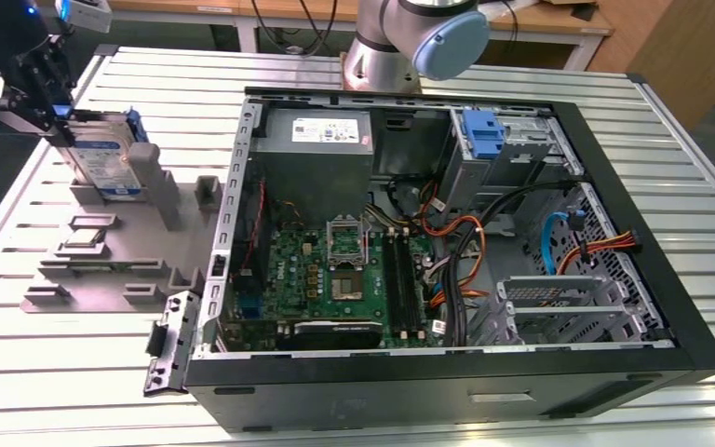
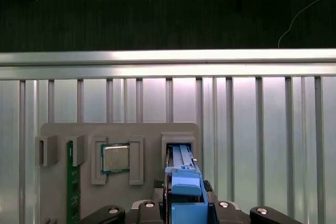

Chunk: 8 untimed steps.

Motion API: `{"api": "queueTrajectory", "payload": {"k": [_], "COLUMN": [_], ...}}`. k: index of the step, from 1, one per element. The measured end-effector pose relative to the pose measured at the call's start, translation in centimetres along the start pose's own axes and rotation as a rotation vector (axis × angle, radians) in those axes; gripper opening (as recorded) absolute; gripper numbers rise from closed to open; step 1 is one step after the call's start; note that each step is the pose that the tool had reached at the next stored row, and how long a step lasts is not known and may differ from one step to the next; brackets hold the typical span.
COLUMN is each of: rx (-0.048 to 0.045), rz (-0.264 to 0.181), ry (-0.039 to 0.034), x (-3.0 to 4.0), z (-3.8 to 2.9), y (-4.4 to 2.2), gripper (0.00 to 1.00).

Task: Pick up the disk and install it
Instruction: 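Pick up the disk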

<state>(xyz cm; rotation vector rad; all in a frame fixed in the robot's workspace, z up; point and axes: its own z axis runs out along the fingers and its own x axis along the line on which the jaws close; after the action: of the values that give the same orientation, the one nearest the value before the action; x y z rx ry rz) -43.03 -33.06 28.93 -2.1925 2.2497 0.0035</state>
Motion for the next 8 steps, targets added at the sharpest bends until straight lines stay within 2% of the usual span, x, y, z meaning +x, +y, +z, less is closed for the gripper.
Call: {"api": "queueTrajectory", "payload": {"k": [8], "rx": [0.0001], "rz": [0.000], "ry": [0.0000], "x": [0.00], "z": [-0.32], "y": [0.00], "gripper": [0.37]}}
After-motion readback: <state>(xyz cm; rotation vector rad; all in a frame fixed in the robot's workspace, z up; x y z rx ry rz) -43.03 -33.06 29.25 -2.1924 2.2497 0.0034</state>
